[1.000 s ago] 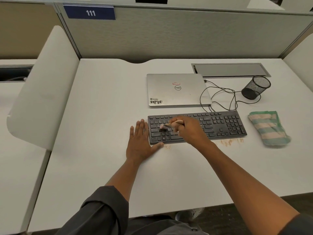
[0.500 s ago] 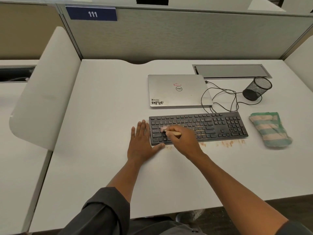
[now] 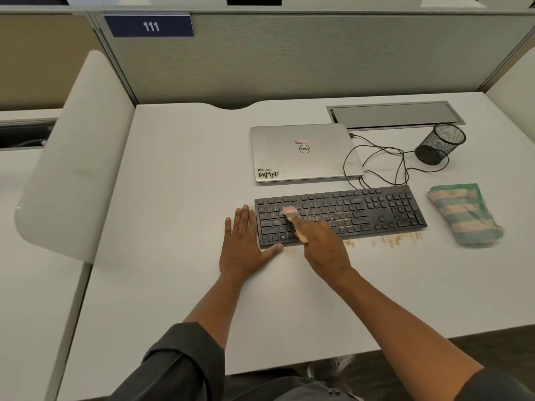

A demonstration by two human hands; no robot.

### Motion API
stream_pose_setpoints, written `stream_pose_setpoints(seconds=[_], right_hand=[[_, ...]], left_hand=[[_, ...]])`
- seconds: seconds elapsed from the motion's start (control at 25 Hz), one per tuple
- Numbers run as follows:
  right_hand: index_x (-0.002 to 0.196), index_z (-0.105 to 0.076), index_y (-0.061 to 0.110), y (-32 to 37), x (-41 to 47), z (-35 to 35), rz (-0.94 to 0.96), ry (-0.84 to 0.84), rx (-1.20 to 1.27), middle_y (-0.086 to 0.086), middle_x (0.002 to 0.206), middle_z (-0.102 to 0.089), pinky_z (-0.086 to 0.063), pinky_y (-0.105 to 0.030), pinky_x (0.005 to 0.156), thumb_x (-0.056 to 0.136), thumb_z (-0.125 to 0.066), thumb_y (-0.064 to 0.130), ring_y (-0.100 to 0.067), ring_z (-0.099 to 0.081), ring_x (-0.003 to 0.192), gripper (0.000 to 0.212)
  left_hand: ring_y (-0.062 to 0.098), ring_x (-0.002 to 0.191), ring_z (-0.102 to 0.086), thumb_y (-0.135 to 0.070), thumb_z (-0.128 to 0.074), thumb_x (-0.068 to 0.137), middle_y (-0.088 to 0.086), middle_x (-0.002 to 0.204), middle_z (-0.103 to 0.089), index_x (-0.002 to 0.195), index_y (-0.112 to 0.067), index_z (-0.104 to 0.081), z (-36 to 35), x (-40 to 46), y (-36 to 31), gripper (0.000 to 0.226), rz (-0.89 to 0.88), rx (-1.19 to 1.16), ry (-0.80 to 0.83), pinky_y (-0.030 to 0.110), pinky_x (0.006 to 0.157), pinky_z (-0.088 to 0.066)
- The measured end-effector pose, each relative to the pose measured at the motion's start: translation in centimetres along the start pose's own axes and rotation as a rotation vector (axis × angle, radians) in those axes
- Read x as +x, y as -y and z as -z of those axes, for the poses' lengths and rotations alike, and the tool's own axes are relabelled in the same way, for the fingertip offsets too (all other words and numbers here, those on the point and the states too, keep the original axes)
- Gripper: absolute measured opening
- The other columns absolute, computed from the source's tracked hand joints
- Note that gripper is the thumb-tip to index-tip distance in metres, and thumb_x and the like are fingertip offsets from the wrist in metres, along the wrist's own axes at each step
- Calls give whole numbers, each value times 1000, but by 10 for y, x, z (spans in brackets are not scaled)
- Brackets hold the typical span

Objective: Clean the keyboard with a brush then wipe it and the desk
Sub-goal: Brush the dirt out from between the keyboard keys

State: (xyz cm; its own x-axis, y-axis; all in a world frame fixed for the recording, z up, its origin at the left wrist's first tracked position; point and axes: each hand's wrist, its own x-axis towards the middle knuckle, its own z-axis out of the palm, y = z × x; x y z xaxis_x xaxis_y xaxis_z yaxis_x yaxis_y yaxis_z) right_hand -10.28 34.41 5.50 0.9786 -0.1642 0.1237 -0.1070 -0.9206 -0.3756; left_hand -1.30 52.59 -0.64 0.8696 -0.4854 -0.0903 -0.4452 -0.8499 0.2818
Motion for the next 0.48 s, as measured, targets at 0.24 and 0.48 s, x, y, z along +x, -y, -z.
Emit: stream_pose_setpoints(seconds=[0.24, 0.48], right_hand=[[134, -60, 14, -25, -2, 16, -87, -78, -39, -17, 93, -70, -50, -41, 60, 84, -57, -7, -36, -60, 77, 55], [142, -52, 27, -1, 11, 6, 72, -32, 21, -7, 93, -70, -50, -35, 59, 90, -58, 5, -27, -61, 73, 58]], left_hand=[[19, 155, 18, -90, -28, 82, 9, 170, 10, 162, -8, 4, 2, 0, -1, 119, 1, 1, 3, 44, 126, 12], [18, 154, 21, -91, -24, 81, 8, 170, 12, 162, -8, 5, 1, -2, -1, 119, 4, -2, -4, 44, 126, 11]])
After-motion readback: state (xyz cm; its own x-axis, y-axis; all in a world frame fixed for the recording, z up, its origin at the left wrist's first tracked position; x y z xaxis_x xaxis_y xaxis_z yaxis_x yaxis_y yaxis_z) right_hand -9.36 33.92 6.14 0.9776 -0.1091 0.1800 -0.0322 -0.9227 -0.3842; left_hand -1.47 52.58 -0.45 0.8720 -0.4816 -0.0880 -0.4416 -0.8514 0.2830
